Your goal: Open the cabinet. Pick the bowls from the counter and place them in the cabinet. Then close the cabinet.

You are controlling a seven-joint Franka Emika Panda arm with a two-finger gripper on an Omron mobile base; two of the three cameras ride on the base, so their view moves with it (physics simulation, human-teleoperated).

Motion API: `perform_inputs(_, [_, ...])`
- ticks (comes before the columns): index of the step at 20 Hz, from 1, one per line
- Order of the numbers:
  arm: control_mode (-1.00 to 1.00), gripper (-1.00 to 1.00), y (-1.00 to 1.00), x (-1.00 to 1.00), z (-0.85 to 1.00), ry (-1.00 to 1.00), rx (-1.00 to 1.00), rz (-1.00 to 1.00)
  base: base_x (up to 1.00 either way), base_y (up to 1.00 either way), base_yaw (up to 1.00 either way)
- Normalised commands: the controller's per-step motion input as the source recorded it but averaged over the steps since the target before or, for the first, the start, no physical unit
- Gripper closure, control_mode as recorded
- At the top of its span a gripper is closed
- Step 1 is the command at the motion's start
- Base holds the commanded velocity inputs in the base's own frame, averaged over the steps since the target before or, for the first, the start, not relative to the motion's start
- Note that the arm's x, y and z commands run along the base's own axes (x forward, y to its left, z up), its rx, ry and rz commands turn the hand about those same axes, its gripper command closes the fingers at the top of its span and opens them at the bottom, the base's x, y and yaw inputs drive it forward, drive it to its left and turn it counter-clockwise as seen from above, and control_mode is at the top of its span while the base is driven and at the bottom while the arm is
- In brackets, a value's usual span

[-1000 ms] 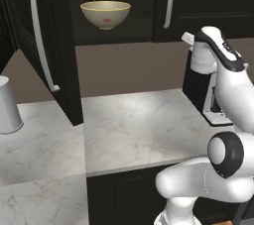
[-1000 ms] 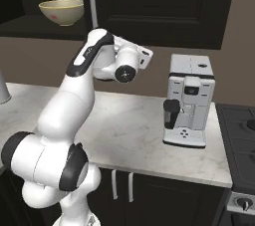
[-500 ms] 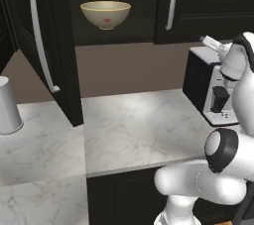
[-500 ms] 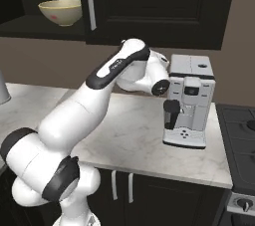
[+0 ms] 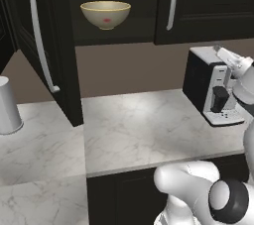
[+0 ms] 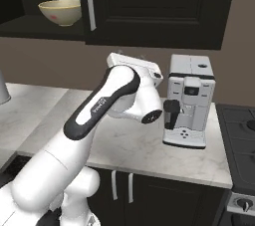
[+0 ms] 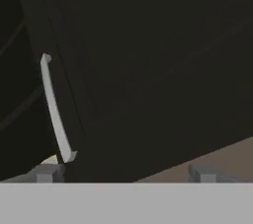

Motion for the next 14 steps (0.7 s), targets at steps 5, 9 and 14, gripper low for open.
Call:
perform_inputs(5, [-1.00, -1.00, 0.72, -0.82, 0.11, -0.12, 0.00, -0.04, 0.00, 0.00, 0.00])
perform_inputs(9, [-1.00, -1.00, 0.81, -0.79, 0.22, -0.12, -0.03, -0.02, 0.00, 0.00, 0.00])
perform_inputs(14, [-1.00, -1.00, 0.66, -0.71, 0.47, -0.11, -0.12, -0.04, 0.00, 0.00, 0.00])
